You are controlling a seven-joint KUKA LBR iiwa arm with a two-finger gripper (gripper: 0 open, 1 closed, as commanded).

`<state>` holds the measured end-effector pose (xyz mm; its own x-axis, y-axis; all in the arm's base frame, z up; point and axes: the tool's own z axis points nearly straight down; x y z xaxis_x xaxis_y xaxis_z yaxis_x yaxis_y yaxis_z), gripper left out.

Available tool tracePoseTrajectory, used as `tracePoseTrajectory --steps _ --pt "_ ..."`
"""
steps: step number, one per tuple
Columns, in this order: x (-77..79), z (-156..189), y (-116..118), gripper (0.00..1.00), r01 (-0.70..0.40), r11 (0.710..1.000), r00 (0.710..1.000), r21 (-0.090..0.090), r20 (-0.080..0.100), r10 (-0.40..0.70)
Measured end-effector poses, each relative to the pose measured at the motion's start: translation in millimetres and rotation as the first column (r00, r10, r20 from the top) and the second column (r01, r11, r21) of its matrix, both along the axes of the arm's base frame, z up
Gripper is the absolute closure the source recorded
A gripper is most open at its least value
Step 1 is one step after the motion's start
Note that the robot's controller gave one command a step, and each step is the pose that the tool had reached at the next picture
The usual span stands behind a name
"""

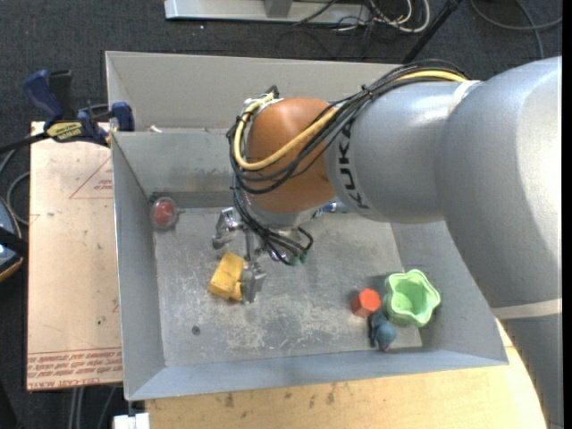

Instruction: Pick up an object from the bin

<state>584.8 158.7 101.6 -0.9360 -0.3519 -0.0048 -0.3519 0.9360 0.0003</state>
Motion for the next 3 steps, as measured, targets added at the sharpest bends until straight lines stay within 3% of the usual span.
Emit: tracePoseTrajectory --steps 1,2,3 --pt "-4.4 6 0 0.00 -0.065 0.998 0.998 -0.001 -0.003 0.065" --pt "1.8 -26 -6 0.00 -0.261 0.965 0.965 0.002 0.002 0.261" --pt "2.2 -26 2 0.00 -0.433 0.901 0.901 0.000 0.005 0.433"
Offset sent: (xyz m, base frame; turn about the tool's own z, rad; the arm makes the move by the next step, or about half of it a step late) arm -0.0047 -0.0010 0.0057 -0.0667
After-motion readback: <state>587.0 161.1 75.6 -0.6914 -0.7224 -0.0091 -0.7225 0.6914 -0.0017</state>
